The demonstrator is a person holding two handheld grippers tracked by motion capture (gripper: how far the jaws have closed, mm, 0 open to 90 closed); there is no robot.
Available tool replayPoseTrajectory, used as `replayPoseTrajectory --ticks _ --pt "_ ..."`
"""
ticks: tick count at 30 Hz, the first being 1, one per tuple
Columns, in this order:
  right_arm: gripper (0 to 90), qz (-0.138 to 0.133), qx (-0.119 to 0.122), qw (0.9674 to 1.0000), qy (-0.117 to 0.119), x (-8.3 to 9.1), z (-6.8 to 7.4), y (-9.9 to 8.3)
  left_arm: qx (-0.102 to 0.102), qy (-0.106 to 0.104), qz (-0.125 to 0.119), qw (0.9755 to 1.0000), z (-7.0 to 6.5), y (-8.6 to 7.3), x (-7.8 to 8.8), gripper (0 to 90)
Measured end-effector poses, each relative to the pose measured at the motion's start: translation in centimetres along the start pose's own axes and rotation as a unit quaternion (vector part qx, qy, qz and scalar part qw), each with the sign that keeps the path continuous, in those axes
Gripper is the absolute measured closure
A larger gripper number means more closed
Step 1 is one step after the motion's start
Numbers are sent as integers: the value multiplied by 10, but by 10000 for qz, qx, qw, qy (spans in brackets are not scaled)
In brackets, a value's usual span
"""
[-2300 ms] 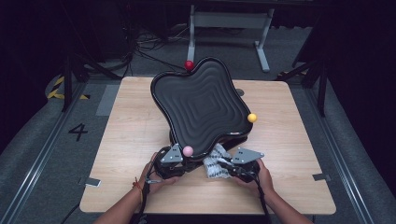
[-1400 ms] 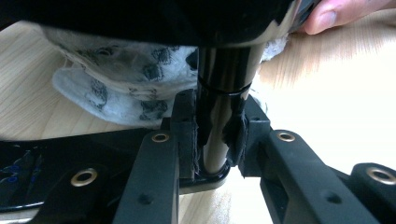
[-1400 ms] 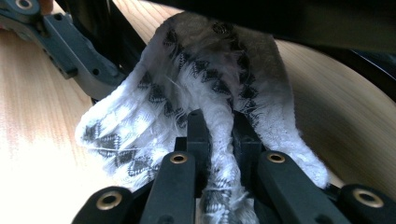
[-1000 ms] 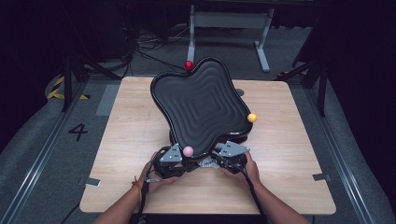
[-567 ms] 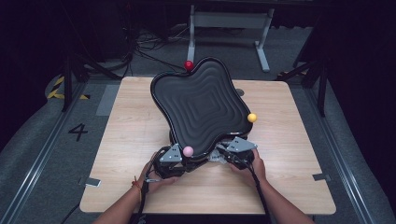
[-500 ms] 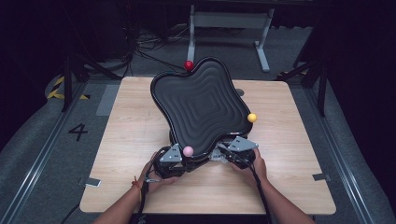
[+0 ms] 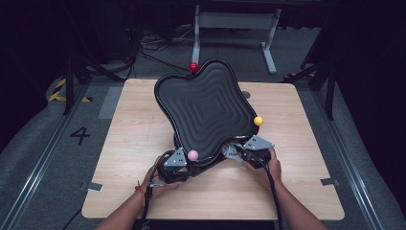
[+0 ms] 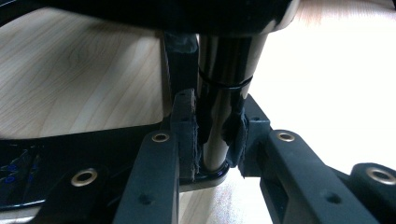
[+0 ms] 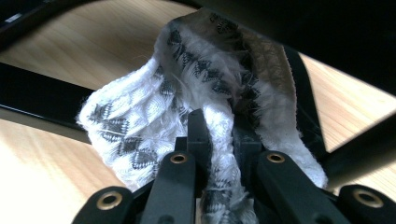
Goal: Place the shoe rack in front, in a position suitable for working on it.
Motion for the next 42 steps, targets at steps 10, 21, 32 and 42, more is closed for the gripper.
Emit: replayPoseTrajectory --ticks 10,21,32,42 --pt "814 164 -28 9991 -393 0 -16 -6 -37 15 -6 10000 0 0 0 738" --pt "815 273 -183 9984 -454 0 -28 -10 -25 32 -27 10000 -1 0 -1 737" --pt "815 246 143 9995 -142 5 -16 -11 -5 38 -29 10000 -2 0 -1 737" --pt "815 3 430 9985 337 8 18 2 -22 12 -39 10000 -2 0 -3 737"
Point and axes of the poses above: each handheld gripper's, and its own axes: x roughly backward along the jaws, y roughly out of its top, z roughly to its left, the point moved 3 cm from there along -x, roughly forward along the jaws, and after that the axes turned 14 degrees about -y, right-handed, at the moved point
